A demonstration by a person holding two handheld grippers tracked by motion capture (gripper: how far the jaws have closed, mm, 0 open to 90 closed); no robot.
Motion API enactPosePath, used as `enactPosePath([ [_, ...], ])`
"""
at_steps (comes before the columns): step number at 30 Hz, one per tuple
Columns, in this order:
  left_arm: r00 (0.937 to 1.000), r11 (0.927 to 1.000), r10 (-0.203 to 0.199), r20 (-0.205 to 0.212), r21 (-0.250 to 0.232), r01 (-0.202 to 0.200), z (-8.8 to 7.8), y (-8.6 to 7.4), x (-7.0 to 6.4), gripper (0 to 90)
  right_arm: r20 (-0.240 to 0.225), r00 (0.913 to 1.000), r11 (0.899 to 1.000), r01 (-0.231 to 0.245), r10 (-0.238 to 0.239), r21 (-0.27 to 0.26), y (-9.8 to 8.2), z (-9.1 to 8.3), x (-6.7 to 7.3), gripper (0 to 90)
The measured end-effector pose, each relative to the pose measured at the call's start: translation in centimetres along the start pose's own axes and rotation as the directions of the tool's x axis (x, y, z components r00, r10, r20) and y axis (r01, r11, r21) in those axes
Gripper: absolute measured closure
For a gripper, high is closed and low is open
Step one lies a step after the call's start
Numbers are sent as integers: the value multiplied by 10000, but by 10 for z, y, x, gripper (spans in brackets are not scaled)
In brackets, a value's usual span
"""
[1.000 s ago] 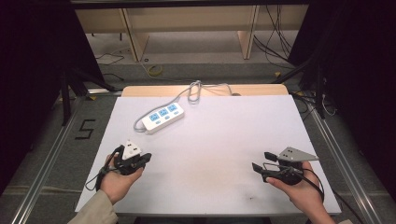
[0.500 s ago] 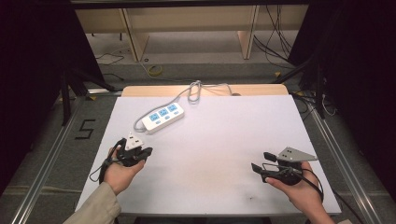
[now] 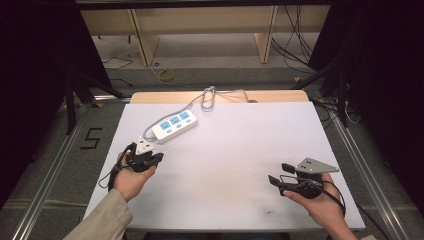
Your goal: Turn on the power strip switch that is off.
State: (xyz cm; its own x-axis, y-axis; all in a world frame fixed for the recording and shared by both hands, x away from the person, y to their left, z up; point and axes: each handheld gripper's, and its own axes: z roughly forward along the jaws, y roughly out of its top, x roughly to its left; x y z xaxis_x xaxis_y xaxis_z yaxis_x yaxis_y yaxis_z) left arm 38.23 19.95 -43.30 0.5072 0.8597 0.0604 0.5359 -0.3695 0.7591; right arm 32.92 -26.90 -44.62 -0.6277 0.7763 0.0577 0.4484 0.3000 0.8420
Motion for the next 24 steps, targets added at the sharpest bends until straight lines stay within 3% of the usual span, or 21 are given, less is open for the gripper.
enactPosePath([
  [24,9998,10000,-43,-207,-46,42,18,19,11,898,-27,10000,9999,63,-63,91,0,2,1,333],
])
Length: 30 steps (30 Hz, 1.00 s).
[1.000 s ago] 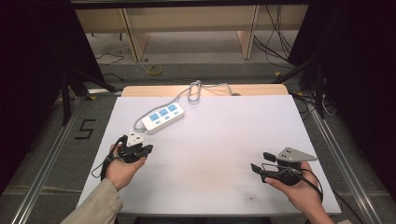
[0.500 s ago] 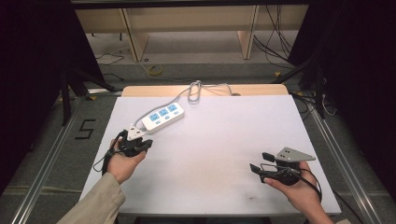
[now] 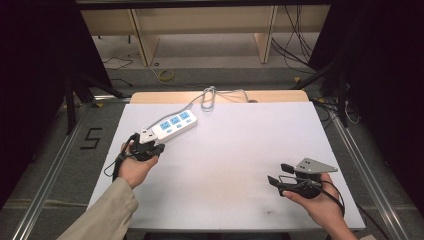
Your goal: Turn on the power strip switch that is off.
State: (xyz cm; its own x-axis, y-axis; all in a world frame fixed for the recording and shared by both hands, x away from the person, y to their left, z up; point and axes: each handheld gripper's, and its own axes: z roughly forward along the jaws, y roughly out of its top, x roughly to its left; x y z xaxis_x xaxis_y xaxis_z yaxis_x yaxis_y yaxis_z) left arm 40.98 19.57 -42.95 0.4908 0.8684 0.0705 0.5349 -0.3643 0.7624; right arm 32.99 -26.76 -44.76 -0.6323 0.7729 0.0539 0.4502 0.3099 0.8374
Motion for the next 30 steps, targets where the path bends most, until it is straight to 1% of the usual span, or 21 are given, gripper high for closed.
enactPosePath([
  [15,9999,9999,107,39,93,-107,12,9,2,899,-17,10000,10000,32,-32,18,-1,0,0,330],
  [18,10000,10000,31,59,65,-31,15,11,3,899,-14,10000,10000,27,-27,23,0,0,0,329],
  [21,10000,9999,53,82,110,-54,20,14,2,899,-23,10000,10000,37,-36,30,0,0,-1,329],
  [29,9999,9998,154,-11,95,-154,27,21,1,899,-48,10000,10000,23,-23,27,-1,1,-1,329],
  [30,10000,9999,99,-7,31,-99,28,21,1,899,-41,10000,10000,12,-11,64,-1,1,-1,329],
])
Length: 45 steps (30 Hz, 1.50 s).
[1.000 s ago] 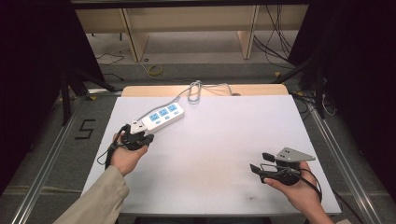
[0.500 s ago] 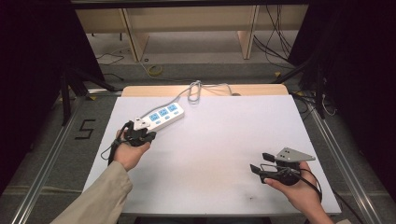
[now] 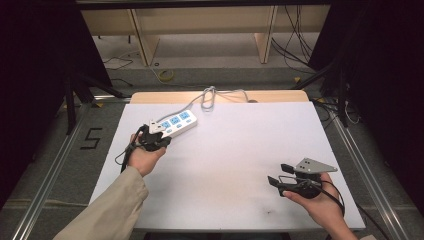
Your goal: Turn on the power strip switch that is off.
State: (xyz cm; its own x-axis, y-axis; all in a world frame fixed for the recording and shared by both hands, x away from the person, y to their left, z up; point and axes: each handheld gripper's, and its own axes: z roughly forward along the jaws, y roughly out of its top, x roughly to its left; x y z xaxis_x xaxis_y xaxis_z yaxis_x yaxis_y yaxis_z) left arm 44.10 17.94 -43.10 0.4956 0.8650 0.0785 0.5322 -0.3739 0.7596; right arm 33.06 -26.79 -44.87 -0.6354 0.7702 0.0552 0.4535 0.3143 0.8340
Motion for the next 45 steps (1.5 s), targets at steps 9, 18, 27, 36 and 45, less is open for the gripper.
enactPosePath([
  [9,9999,9999,-115,-74,-30,115,7,7,3,899,-15,10000,10000,0,0,10,0,0,0,329],
  [18,9999,9999,-159,-56,-36,159,16,14,2,898,-8,10000,10000,-51,51,17,-1,0,-1,329],
  [27,9997,9997,-208,-162,86,209,23,18,6,899,-26,10000,10000,-58,58,55,-2,1,-1,329],
  [36,9997,9997,-159,-194,181,163,33,25,7,898,-6,9999,9999,-103,103,85,-2,1,-2,329],
  [45,9994,9997,-149,-325,181,155,35,25,12,898,-23,10000,9999,-36,36,130,-2,1,-2,329],
])
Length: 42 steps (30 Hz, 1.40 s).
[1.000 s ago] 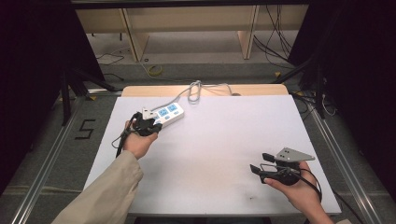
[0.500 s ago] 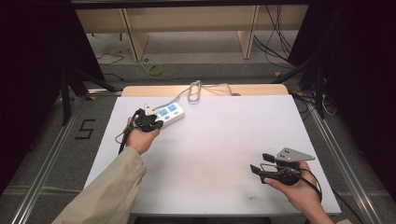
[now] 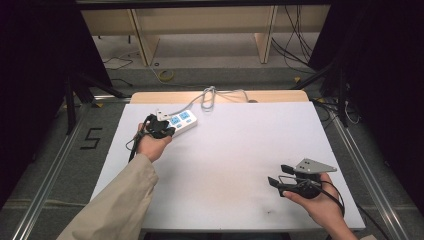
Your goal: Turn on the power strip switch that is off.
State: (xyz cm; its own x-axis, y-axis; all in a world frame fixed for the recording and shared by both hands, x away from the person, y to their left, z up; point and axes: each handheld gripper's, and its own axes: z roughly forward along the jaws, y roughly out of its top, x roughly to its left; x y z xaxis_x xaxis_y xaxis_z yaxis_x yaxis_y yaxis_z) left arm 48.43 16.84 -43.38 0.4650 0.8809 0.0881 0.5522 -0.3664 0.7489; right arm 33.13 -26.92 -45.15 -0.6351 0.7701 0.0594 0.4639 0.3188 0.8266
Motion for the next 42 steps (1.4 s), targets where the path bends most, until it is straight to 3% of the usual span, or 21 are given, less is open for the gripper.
enactPosePath([
  [10,10000,10000,2,-4,-2,-2,3,4,0,899,9,10000,10000,6,-6,11,0,0,0,329],
  [25,9993,9993,380,-9,66,-380,10,13,-2,899,-21,10000,10000,35,-35,37,0,0,0,329],
  [42,9996,9996,240,-129,150,-238,17,21,4,899,-32,10000,10000,64,-64,23,0,0,0,329],
])
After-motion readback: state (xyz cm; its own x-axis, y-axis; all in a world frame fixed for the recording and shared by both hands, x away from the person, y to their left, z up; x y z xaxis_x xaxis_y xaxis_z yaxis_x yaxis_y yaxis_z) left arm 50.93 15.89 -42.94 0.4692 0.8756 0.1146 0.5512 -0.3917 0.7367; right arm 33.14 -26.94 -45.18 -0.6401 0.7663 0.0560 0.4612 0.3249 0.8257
